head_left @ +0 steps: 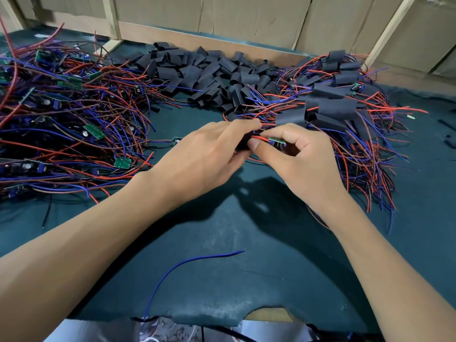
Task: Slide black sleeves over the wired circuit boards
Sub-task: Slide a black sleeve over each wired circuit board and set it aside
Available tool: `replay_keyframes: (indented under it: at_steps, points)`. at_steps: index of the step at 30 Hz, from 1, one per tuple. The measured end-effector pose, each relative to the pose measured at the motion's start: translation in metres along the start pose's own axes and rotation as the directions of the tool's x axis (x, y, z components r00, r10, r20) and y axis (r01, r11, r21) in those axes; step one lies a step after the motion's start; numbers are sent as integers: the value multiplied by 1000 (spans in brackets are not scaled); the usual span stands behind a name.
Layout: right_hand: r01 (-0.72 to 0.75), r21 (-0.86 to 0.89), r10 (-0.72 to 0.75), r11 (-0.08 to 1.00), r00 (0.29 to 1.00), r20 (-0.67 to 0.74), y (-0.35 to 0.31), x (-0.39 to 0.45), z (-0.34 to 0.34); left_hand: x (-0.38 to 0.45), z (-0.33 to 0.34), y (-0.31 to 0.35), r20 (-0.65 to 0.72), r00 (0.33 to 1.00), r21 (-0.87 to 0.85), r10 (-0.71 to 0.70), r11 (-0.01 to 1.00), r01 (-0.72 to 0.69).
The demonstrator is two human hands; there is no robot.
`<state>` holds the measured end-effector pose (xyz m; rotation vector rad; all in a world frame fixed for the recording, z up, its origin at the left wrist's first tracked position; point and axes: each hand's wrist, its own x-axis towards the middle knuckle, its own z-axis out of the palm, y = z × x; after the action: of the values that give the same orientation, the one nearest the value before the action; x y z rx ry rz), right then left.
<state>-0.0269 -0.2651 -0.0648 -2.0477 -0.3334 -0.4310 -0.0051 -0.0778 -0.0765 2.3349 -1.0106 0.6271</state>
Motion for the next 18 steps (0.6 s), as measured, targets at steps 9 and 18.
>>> replay_keyframes:
  at_steps: [9, 18]
  points:
    - [133, -151, -132, 980, 991, 17, 6, 2, -6, 0, 0, -1, 16, 996, -3, 84, 996, -84]
    - [82, -152, -91, 985, 995, -52, 3, -1, 1, -2, 2, -4, 0, 993, -33, 119, 992, -119]
